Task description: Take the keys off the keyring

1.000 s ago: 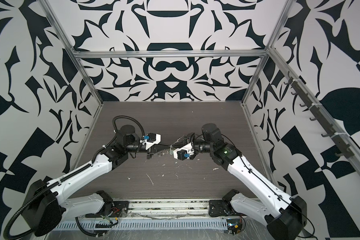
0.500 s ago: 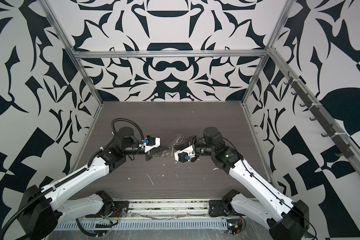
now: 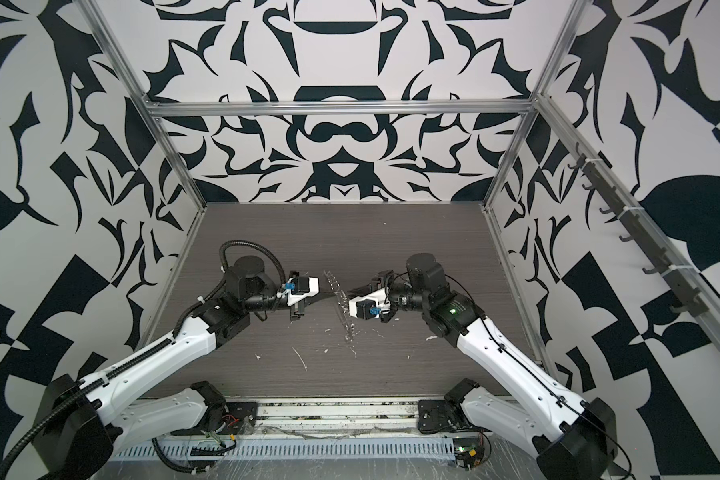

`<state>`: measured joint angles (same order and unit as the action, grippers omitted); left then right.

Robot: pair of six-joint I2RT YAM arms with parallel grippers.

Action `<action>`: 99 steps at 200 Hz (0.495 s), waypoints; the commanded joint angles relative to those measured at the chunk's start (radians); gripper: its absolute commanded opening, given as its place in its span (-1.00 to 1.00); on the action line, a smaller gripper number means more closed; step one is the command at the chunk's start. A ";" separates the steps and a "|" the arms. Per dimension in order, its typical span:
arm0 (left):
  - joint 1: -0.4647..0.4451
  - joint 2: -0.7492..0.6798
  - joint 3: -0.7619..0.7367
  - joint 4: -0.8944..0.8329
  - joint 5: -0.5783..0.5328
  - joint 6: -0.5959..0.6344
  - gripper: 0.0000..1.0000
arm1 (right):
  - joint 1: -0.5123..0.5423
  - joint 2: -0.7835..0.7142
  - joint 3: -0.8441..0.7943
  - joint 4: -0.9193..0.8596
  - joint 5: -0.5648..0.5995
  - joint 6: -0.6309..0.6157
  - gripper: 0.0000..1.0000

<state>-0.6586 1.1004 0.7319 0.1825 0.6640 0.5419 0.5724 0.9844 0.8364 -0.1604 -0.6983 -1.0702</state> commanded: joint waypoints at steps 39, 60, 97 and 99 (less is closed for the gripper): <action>0.006 -0.017 0.024 -0.084 0.000 0.092 -1.00 | -0.004 -0.014 0.041 0.057 -0.030 0.119 -0.56; 0.005 -0.018 0.023 -0.087 0.000 0.095 -1.00 | -0.003 0.013 0.052 0.104 -0.048 0.226 -0.61; 0.005 -0.018 0.025 -0.096 -0.013 0.100 -1.00 | 0.005 0.051 0.064 0.130 -0.054 0.342 -0.65; 0.005 -0.018 0.025 -0.097 -0.013 0.100 -1.00 | 0.006 0.052 0.064 0.130 -0.056 0.343 -0.65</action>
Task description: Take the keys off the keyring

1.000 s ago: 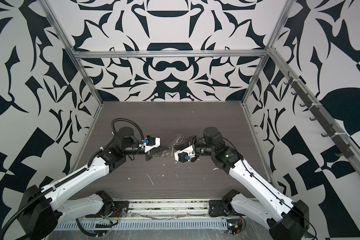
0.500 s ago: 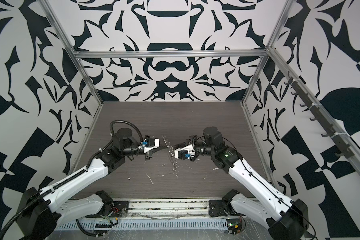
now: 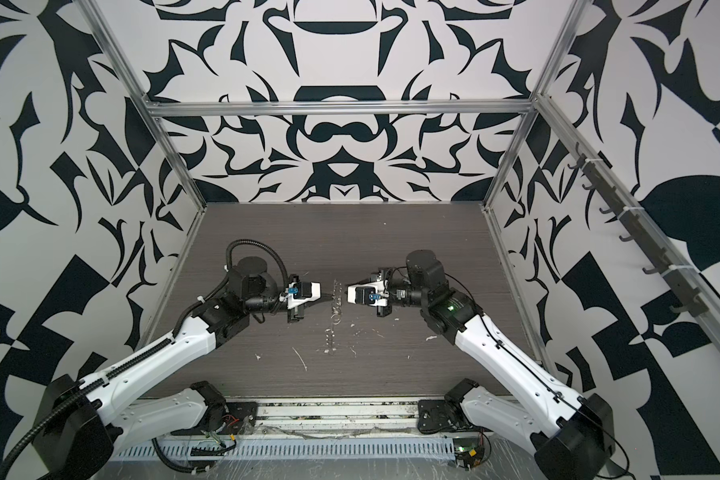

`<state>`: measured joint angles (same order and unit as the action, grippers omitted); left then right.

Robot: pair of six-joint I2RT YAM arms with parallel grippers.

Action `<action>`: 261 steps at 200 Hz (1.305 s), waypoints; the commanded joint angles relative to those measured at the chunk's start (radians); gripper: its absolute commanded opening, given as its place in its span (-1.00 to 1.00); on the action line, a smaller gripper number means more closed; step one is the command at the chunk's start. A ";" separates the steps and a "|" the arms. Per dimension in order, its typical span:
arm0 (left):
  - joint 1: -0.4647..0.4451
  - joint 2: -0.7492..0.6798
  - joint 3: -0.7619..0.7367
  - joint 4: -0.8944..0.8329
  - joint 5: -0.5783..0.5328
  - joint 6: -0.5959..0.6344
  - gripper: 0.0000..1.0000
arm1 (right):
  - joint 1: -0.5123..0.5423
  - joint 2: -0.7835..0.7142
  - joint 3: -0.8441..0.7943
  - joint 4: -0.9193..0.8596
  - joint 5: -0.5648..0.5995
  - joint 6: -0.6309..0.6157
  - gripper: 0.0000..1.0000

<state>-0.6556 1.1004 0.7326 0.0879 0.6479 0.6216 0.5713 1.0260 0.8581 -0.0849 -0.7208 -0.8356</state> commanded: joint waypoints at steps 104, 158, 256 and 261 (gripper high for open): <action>0.002 -0.009 0.037 -0.042 -0.003 0.043 -1.00 | 0.084 0.088 0.080 -0.074 0.011 0.077 -0.61; 0.002 -0.011 0.034 -0.054 -0.002 0.053 -1.00 | 0.111 0.113 0.101 -0.114 0.030 0.089 -0.62; 0.002 -0.027 0.027 -0.066 0.005 0.075 -1.00 | 0.114 0.166 0.126 -0.148 0.055 0.111 -0.65; 0.002 -0.028 0.027 -0.066 0.006 0.076 -1.00 | 0.114 0.169 0.127 -0.150 0.055 0.112 -0.66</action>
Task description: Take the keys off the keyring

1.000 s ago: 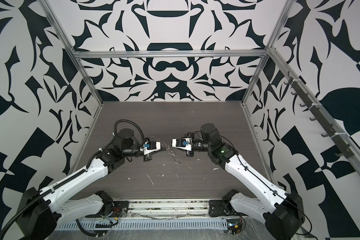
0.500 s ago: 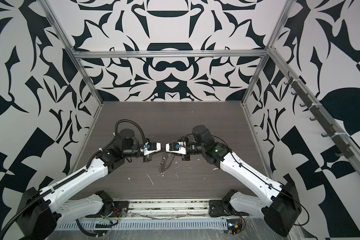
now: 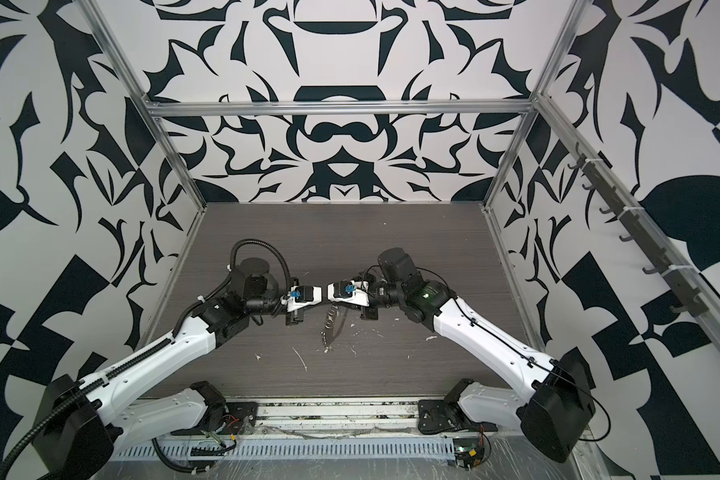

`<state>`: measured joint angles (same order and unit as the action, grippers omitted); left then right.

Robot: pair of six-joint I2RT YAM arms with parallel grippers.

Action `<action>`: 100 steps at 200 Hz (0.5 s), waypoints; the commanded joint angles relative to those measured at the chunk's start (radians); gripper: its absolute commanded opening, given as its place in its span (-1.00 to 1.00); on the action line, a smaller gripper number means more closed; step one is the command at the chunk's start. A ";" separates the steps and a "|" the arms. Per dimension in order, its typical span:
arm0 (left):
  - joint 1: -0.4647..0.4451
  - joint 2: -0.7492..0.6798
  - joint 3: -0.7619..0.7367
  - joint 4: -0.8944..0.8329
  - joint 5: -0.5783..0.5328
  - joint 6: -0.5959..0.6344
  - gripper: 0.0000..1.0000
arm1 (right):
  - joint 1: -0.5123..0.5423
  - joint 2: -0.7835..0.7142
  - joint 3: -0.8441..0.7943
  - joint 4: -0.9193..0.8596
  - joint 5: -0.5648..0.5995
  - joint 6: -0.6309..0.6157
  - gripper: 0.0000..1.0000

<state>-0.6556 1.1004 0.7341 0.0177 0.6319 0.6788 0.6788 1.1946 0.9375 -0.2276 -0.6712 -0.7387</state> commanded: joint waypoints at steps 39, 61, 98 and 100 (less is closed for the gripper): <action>0.002 -0.030 0.017 -0.001 0.038 0.058 -1.00 | 0.007 0.017 0.061 -0.025 0.002 0.016 -0.78; 0.002 -0.029 0.009 0.010 0.047 0.061 -1.00 | 0.008 0.028 0.070 -0.044 0.007 0.003 -0.95; 0.002 -0.034 0.010 0.008 0.044 0.053 -1.00 | 0.016 0.036 0.088 -0.077 0.028 -0.030 -1.00; 0.002 -0.033 0.009 0.008 0.043 0.053 -1.00 | 0.016 0.035 0.089 -0.076 0.028 -0.030 -1.00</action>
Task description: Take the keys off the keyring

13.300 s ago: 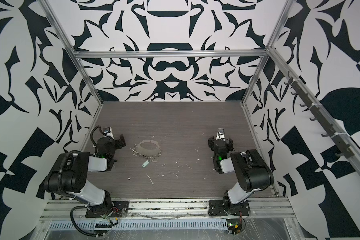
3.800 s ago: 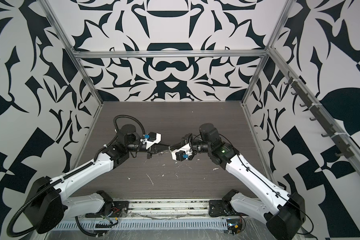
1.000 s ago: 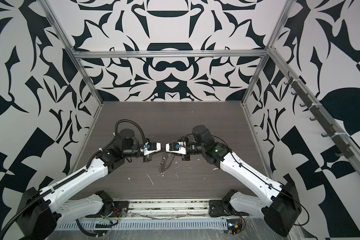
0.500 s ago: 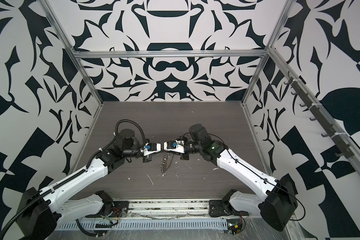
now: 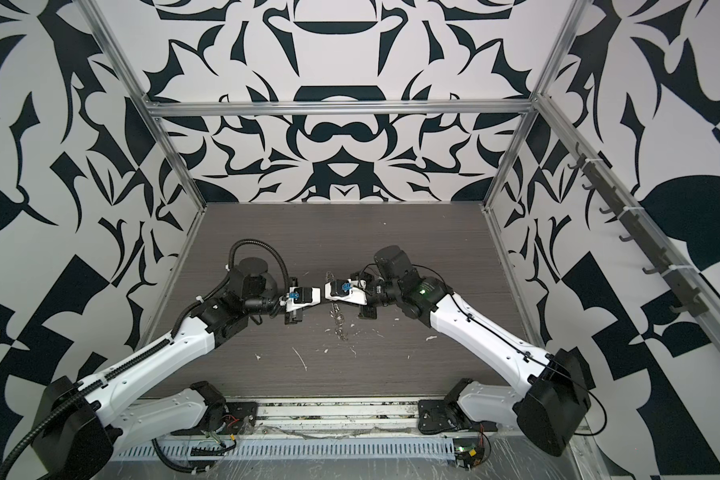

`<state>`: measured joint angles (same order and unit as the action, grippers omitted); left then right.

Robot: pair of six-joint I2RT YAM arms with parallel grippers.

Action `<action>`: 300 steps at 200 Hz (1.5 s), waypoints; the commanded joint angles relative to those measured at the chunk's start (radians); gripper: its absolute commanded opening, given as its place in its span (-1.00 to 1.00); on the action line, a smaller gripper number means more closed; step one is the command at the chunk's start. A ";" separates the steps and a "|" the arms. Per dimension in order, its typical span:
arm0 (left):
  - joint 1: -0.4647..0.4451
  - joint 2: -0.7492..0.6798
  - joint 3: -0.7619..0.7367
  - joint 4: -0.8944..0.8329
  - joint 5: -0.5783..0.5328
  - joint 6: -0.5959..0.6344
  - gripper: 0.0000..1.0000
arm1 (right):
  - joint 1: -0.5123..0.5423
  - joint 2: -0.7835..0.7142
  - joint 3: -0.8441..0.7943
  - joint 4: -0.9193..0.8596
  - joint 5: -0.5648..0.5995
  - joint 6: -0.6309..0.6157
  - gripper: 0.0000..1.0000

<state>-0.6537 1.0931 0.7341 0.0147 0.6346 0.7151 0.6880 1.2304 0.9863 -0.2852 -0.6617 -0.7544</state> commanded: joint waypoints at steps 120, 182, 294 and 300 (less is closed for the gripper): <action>0.124 -0.058 -0.095 0.293 0.151 -0.268 -0.49 | 0.002 -0.084 -0.080 0.283 -0.075 0.105 -1.00; 0.154 -0.033 -0.107 0.409 0.269 -0.352 -0.51 | -0.004 -0.103 -0.122 0.404 -0.110 0.159 -1.00; 0.173 -0.057 -0.139 0.490 0.288 -0.414 -0.47 | -0.032 -0.123 -0.141 0.445 -0.113 0.162 -1.00; 0.173 -0.056 -0.150 0.530 0.291 -0.439 -0.47 | -0.034 -0.124 -0.142 0.454 -0.114 0.167 -1.00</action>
<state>-0.4881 1.0554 0.6155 0.4366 0.8898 0.3447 0.6613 1.1404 0.8417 0.0727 -0.7620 -0.6083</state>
